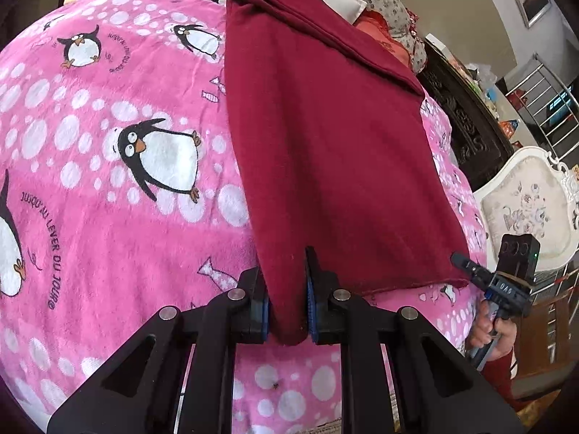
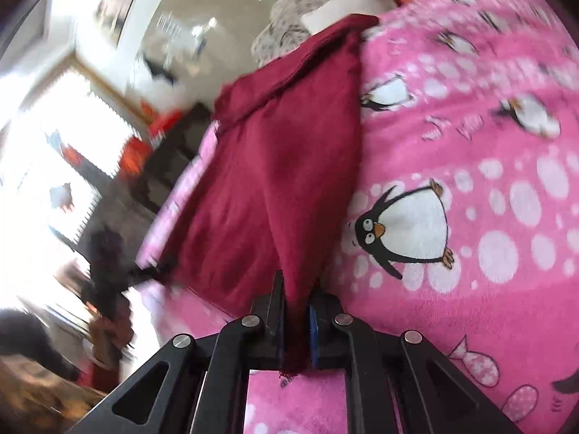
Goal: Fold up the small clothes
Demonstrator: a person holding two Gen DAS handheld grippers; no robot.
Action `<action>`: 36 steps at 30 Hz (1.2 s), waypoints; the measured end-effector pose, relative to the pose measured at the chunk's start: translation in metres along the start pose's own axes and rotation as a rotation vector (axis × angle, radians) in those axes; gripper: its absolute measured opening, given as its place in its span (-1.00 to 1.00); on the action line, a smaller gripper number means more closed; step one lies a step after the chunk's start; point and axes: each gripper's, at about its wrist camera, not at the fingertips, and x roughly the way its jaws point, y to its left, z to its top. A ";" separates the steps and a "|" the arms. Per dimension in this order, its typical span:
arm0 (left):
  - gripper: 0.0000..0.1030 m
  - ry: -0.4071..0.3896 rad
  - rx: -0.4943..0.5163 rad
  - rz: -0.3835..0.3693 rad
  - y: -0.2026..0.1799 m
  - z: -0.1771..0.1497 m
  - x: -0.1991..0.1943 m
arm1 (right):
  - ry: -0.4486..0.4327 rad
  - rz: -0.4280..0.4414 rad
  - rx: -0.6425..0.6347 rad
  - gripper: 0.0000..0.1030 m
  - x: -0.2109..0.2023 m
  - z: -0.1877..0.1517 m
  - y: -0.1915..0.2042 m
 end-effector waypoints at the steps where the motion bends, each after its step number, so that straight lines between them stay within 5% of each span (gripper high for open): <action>1: -0.73 -0.002 0.004 0.008 -0.003 -0.001 0.000 | 0.001 0.008 0.000 -0.82 -0.002 0.001 -0.003; 11: -0.72 -0.021 0.032 0.074 -0.026 0.007 0.009 | 0.031 -0.009 -0.093 -0.78 0.006 0.000 0.016; 19: -0.72 -0.071 0.044 -0.088 -0.032 0.048 -0.018 | -0.058 0.292 -0.108 -0.79 -0.010 0.059 0.049; 23: -0.72 -0.145 0.042 -0.126 -0.031 0.092 -0.029 | -0.122 0.321 -0.146 -0.79 -0.003 0.109 0.063; 30: -0.72 -0.242 0.021 -0.141 -0.027 0.207 -0.031 | -0.207 0.238 -0.126 -0.79 0.024 0.220 0.051; 36: -0.72 -0.299 0.031 -0.026 -0.032 0.318 0.016 | -0.292 0.129 0.021 -0.79 0.066 0.312 -0.002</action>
